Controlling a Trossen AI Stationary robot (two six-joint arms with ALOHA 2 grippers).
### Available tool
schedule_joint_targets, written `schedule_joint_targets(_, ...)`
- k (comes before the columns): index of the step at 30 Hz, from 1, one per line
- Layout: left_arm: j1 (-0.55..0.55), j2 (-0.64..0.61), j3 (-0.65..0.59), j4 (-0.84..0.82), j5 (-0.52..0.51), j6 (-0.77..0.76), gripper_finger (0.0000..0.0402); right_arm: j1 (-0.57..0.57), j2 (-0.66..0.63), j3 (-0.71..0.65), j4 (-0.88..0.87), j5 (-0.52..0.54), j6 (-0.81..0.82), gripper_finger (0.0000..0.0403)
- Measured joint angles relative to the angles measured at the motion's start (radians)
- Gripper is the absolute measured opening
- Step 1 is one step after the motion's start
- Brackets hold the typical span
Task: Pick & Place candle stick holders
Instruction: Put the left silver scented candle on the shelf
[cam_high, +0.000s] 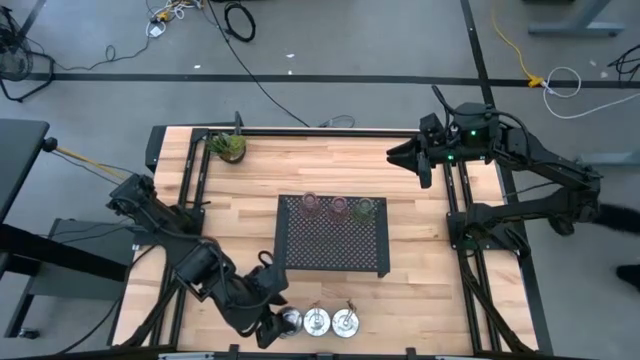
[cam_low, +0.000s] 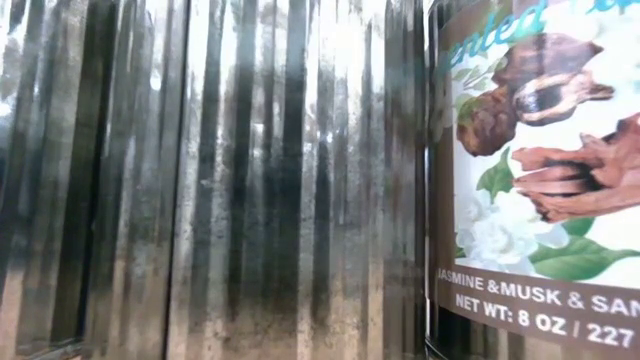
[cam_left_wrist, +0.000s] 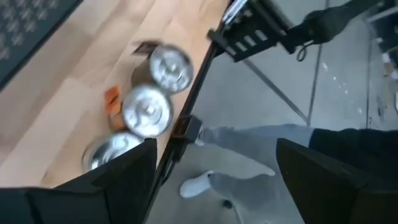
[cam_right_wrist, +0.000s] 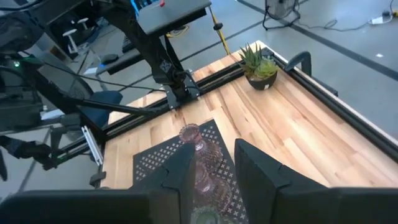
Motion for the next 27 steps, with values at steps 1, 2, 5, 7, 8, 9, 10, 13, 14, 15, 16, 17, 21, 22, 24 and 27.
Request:
schedule_joint_targets(1, 0.002, 0.000, 0.000, 0.009, 0.000, 0.015, 0.0332, 0.000, 0.000, 0.000, 0.003, 0.000, -0.003, 0.0112)
schedule_joint_targets(2, 0.005, 0.000, 0.000, 0.018, 0.000, 0.022, 0.0332, 0.000, 0.000, 0.000, 0.004, 0.000, -0.004, 0.0112)
schedule_joint_targets(5, 0.012, 0.000, 0.000, 0.048, -0.001, 0.025, 0.0332, 0.000, 0.000, 0.000, 0.003, 0.000, -0.004, 0.0112)
schedule_joint_targets(7, 0.014, 0.000, 0.000, 0.055, -0.007, 0.041, 0.0332, 0.000, 0.000, 0.000, 0.003, 0.000, -0.004, 0.0112)
schedule_joint_targets(8, 0.015, 0.000, 0.000, 0.055, -0.014, 0.047, 0.0332, 0.000, 0.000, 0.000, 0.003, 0.000, -0.004, 0.0112)
schedule_joint_targets(9, 0.018, 0.000, 0.000, 0.055, -0.010, 0.039, 0.0332, 0.000, 0.000, 0.000, 0.003, 0.000, -0.004, 0.0112)
schedule_joint_targets(10, 0.021, 0.000, 0.000, 0.057, 0.002, 0.021, 0.0332, 0.000, 0.000, 0.000, 0.003, 0.000, -0.004, 0.0112)
schedule_joint_targets(13, 0.024, 0.000, 0.000, 0.057, 0.035, 0.042, 0.0333, 0.000, 0.000, 0.000, -0.001, 0.000, -0.003, 0.0112)
schedule_joint_targets(14, 0.024, 0.000, 0.000, 0.056, 0.046, 0.048, 0.0333, 0.000, 0.000, 0.000, -0.001, 0.000, 0.003, 0.0112)
schedule_joint_targets(15, 0.024, 0.000, 0.000, 0.055, 0.061, 0.049, 0.0333, 0.000, 0.000, 0.000, -0.001, 0.000, 0.006, 0.0112)
schedule_joint_targets(16, 0.024, 0.000, 0.000, 0.053, 0.088, 0.049, 0.0333, 0.000, 0.000, 0.000, -0.001, 0.000, 0.012, 0.0112)
schedule_joint_targets(17, 0.024, 0.000, 0.000, 0.051, 0.118, 0.049, 0.0333, 0.000, 0.000, 0.000, -0.001, 0.000, 0.012, 0.0112)
schedule_joint_targets(21, 0.023, 0.000, 0.000, 0.049, 0.173, 0.078, 0.0341, 0.000, 0.000, 0.000, 0.000, 0.000, 0.012, 0.0112)
schedule_joint_targets(22, 0.023, 0.000, 0.000, 0.048, 0.173, 0.083, 0.0347, 0.000, 0.000, 0.000, -0.001, 0.000, 0.012, 0.0112)
schedule_joint_targets(24, 0.023, 0.000, 0.000, 0.048, 0.185, 0.084, 0.0363, 0.000, 0.000, 0.000, 0.000, 0.000, 0.012, 0.0112)
schedule_joint_targets(27, 0.023, 0.000, 0.000, 0.048, 0.203, 0.087, 0.0392, 0.000, 0.000, 0.000, 0.000, 0.000, 0.012, 0.0112)
